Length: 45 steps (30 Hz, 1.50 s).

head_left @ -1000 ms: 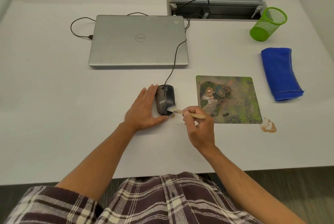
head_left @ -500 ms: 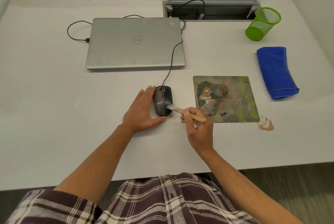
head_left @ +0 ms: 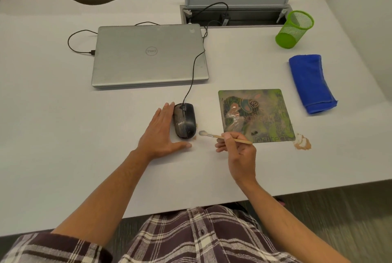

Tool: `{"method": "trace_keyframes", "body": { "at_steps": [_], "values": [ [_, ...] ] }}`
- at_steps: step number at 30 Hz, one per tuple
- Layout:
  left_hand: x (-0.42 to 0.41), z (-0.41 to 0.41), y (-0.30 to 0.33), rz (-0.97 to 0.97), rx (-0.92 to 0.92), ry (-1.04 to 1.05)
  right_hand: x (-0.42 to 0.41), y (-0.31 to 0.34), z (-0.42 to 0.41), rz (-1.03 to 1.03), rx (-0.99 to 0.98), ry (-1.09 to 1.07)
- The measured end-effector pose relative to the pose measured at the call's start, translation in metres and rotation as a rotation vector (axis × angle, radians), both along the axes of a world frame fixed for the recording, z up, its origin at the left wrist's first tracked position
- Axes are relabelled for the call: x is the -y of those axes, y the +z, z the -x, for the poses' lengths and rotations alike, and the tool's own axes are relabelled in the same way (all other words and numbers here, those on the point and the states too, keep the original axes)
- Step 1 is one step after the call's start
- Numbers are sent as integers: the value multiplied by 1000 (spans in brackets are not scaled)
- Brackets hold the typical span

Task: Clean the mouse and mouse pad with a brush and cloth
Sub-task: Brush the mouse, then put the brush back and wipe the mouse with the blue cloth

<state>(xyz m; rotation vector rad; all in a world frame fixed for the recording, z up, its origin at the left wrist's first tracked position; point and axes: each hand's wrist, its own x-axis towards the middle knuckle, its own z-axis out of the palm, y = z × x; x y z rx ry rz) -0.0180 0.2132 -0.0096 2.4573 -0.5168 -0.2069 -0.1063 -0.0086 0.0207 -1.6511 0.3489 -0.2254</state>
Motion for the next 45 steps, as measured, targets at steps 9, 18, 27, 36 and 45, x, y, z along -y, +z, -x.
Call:
{"method": "trace_keyframes", "body": {
  "at_steps": [9,18,27,36,45],
  "values": [
    [32,8,15,54,149,22,44,3,-2,-230,-44,-241],
    [124,19,32,188,198,-37,111,12,-14,-217,-20,-291],
    [170,0,3,86,0,176,192,25,-37,-264,-10,-295],
    [172,-16,-17,6,7,284,266,50,-109,-199,34,-292],
    [175,-17,-18,-37,41,302,300,77,-223,21,23,-288]
  ]
}}
